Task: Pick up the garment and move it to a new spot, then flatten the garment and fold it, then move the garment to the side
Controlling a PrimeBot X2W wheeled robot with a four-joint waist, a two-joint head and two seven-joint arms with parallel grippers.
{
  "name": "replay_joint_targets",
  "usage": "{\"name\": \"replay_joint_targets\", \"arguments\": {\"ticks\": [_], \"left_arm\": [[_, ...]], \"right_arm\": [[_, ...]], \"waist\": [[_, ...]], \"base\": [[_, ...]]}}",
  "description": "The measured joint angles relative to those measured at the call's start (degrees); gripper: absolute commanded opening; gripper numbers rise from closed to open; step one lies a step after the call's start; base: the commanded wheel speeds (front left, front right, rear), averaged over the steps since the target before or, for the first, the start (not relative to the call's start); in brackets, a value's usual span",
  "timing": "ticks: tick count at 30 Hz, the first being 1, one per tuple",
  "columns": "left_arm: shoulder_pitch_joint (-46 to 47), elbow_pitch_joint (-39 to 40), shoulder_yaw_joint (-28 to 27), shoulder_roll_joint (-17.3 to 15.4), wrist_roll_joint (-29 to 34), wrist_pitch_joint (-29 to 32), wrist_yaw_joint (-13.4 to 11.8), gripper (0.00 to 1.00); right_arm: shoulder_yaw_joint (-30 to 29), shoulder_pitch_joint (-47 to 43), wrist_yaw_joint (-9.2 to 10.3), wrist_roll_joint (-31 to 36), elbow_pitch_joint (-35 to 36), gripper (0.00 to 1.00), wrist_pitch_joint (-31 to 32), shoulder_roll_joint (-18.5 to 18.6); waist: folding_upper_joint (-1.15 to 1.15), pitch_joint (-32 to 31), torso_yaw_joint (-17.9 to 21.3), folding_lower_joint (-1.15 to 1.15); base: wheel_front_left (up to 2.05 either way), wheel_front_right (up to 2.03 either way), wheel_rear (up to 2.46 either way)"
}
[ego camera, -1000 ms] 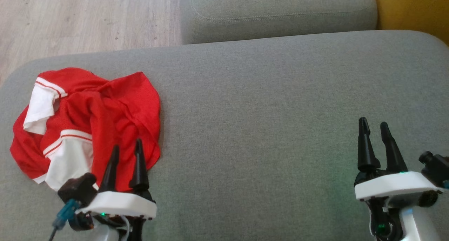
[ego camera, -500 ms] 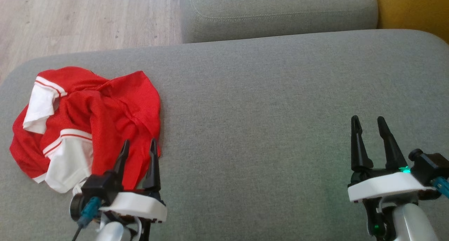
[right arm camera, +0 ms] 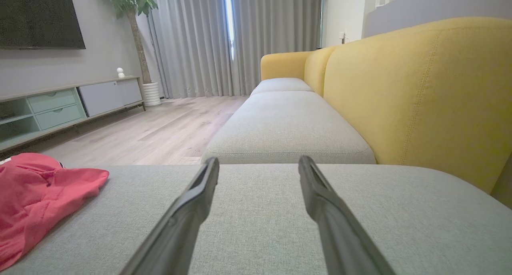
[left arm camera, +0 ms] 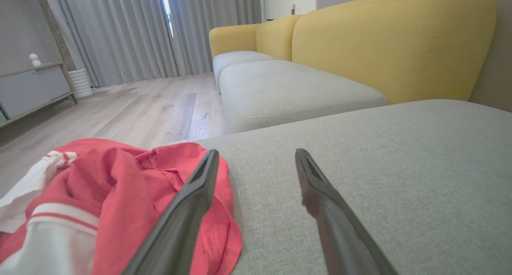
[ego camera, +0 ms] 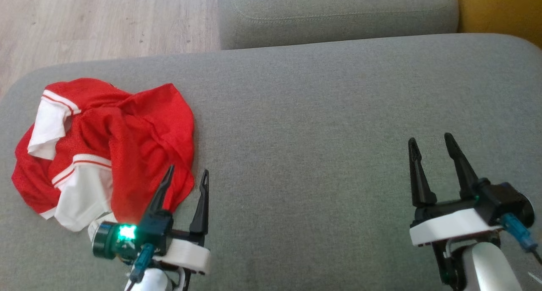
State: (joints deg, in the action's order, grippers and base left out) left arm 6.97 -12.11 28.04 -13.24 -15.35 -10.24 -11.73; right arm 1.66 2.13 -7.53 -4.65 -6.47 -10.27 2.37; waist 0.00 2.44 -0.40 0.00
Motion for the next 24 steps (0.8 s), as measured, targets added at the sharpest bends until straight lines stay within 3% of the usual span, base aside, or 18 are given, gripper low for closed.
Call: {"name": "replay_joint_targets", "arguments": {"ticks": [3,6,13,19,24], "left_arm": [[0.3,1.3,0.2,-0.1,0.1,-0.5,-0.9,1.00],[0.2,3.7,-0.7,0.5,-2.3,-1.1,-0.4,1.00],[-2.6,6.9,-7.7,4.1,-5.5,-2.3,5.4,1.00],[-5.4,3.9,-11.1,6.5,-1.0,-3.2,9.5,1.00],[-5.5,2.0,-11.9,7.6,2.9,-4.0,10.8,1.00]], "right_arm": [[0.7,0.1,0.00,-0.2,0.0,1.00,-0.6,0.0],[0.3,0.1,0.00,-5.5,-0.5,1.00,-1.1,0.0],[-0.4,-0.1,0.00,-17.1,-2.8,1.00,-2.0,0.0],[0.5,-0.5,0.00,-14.5,-4.4,1.00,-3.0,0.0],[1.3,-0.5,0.00,-12.2,-4.6,1.00,-3.9,0.0]], "waist": [[0.00,0.2,0.0,0.00],[0.00,0.2,-0.1,0.01],[0.00,0.2,0.1,0.00],[0.00,-0.4,0.5,0.01],[0.00,-0.7,0.5,0.01]], "base": [[0.00,0.00,0.00],[0.00,0.00,0.00],[0.00,0.00,0.00],[0.00,0.00,0.00],[0.00,0.00,0.00]]}}
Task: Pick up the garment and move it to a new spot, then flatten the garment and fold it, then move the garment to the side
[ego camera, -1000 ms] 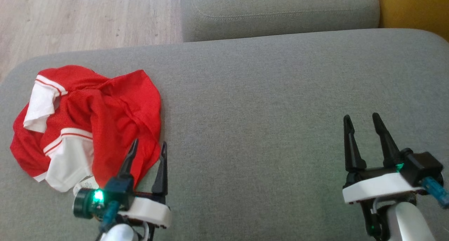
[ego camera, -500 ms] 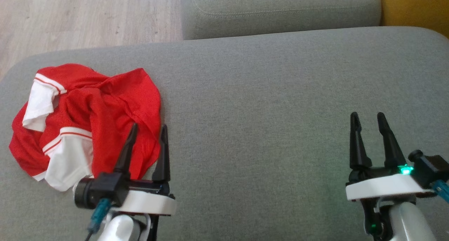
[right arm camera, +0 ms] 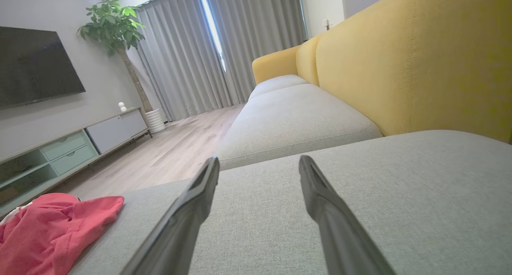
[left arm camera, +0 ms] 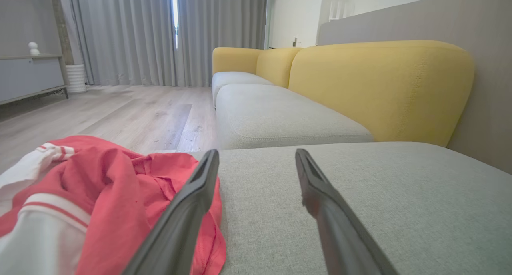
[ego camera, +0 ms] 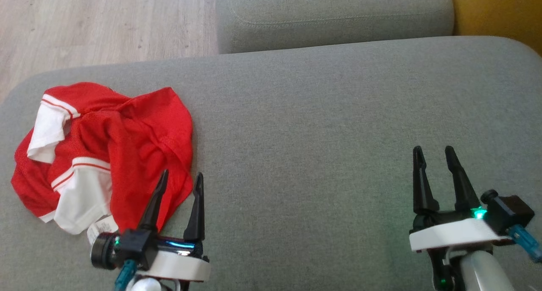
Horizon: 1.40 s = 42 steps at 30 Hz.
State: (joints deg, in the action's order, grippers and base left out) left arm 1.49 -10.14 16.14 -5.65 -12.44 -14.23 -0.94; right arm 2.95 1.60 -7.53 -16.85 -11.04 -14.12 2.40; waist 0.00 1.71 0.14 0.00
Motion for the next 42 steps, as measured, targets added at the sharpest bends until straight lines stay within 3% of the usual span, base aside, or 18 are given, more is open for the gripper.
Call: {"name": "replay_joint_targets", "arguments": {"ticks": [9,18,42], "left_arm": [[0.0,-0.1,-2.7,1.8,3.3,-0.2,2.5,1.00],[-0.2,-0.6,-5.0,2.5,4.0,-0.2,3.0,1.00],[-2.9,-0.9,-9.5,2.7,5.9,-0.2,3.3,1.00]], "right_arm": [[0.1,0.0,0.00,0.9,-0.3,1.00,-0.2,0.0],[0.7,0.0,0.00,-0.4,-0.3,1.00,-0.3,0.0],[8.5,-2.4,0.00,-2.8,-0.9,1.00,-0.3,0.1]], "waist": [[0.00,-0.5,-0.4,0.00],[0.00,-0.8,-2.4,0.00],[0.00,-3.8,-16.7,0.00]], "base": [[0.00,0.00,0.00],[0.00,0.00,0.00],[0.00,0.00,0.00]]}}
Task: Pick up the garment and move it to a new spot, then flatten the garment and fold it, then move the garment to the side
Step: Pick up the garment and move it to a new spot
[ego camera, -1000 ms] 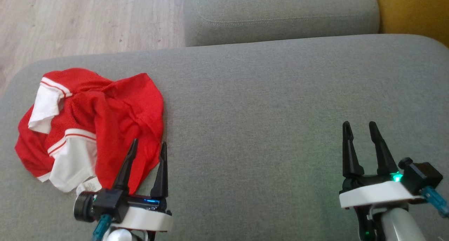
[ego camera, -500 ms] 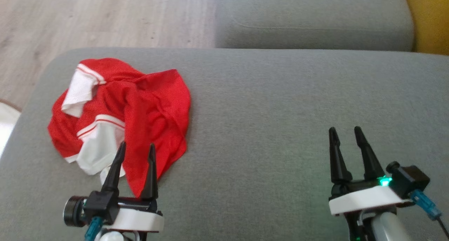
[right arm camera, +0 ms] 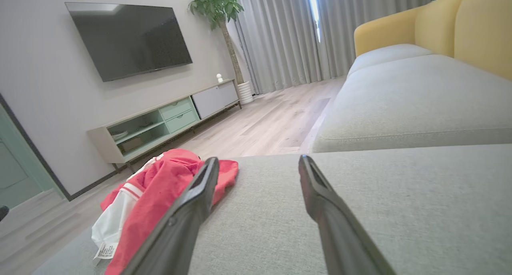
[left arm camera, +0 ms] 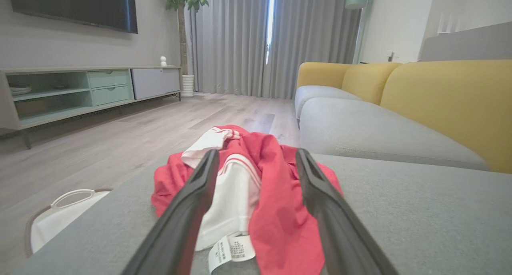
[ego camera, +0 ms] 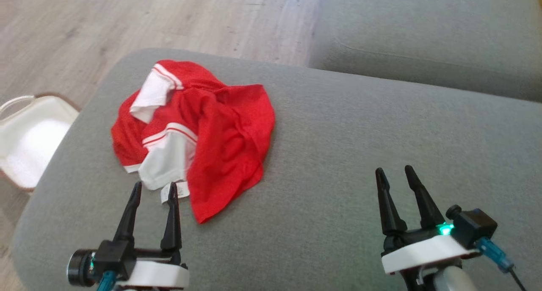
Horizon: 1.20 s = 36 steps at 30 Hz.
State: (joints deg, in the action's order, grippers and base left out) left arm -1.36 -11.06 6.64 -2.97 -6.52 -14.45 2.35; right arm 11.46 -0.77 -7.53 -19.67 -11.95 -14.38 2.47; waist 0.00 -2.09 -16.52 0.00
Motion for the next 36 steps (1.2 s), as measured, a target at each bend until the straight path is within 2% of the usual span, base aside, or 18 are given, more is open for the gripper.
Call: {"name": "replay_joint_targets", "arguments": {"ticks": [10,18,23,27,31,36], "left_arm": [[-0.4,0.1,-1.1,0.0,0.0,0.0,-0.1,1.00],[-0.3,0.8,-2.1,0.0,0.0,0.0,0.3,1.00],[4.3,-0.2,-3.7,-1.2,0.0,0.0,2.4,1.00],[15.2,-5.7,-3.9,-5.7,-0.1,0.2,3.9,1.00],[28.6,-12.4,-2.0,-11.9,-4.0,5.3,4.8,1.00],[42.4,-18.2,11.6,-20.8,-11.9,14.3,5.2,1.00]], "right_arm": [[0.9,0.0,0.00,-1.0,-0.6,1.00,0.0,0.0],[1.2,0.0,0.00,-0.9,-0.6,1.00,0.0,0.0],[1.3,1.1,0.00,1.2,-0.2,1.00,0.0,0.0],[0.2,4.5,0.00,2.6,0.7,1.00,0.0,0.0],[-1.1,7.4,0.00,3.7,1.8,1.00,0.0,0.2],[-2.5,9.6,0.00,4.4,2.5,1.00,0.0,0.2]], "waist": [[0.00,-0.7,-3.5,0.00],[0.00,1.3,-3.0,0.00],[0.00,4.8,-2.0,0.00],[0.00,8.5,-0.7,-0.01],[0.00,12.9,1.0,-0.02],[0.00,17.8,3.9,-0.03]], "base": [[0.00,0.00,0.00],[0.00,0.00,0.00],[0.00,0.00,0.00],[0.00,0.00,0.00],[0.00,0.00,0.00],[0.00,0.00,0.00]]}}
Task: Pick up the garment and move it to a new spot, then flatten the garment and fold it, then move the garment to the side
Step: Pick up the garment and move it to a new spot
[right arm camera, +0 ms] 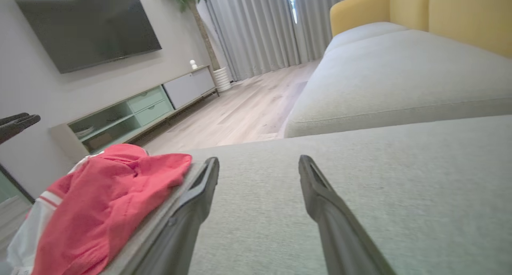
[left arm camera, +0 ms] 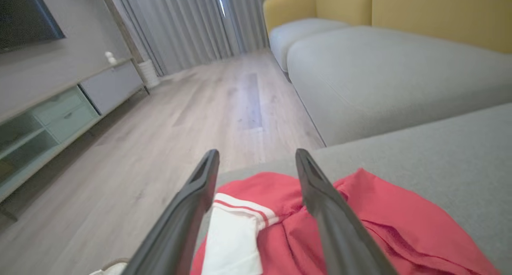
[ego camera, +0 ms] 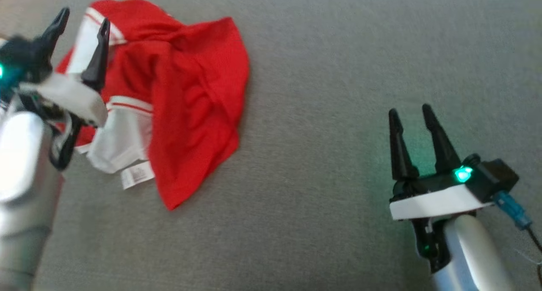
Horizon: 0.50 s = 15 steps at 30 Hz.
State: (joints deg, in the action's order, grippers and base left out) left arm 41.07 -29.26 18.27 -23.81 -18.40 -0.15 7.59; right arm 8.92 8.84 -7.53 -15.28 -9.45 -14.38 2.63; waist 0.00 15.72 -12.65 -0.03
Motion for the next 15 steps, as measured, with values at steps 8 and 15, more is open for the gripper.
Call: {"name": "replay_joint_targets", "arguments": {"ticks": [8,15], "left_arm": [[8.6,-8.1,15.1,-9.0,-12.8,10.4,0.0,1.00],[13.1,-12.3,21.3,-11.0,-18.8,12.9,0.0,1.00]], "right_arm": [[-0.6,2.2,0.00,0.2,1.2,1.00,0.0,0.1],[-0.8,2.4,0.00,0.0,1.6,1.00,0.0,0.1]], "waist": [[0.00,5.3,5.8,0.01],[0.00,8.2,9.1,0.02]], "base": [[0.00,0.00,0.00],[0.00,0.00,0.00]]}}
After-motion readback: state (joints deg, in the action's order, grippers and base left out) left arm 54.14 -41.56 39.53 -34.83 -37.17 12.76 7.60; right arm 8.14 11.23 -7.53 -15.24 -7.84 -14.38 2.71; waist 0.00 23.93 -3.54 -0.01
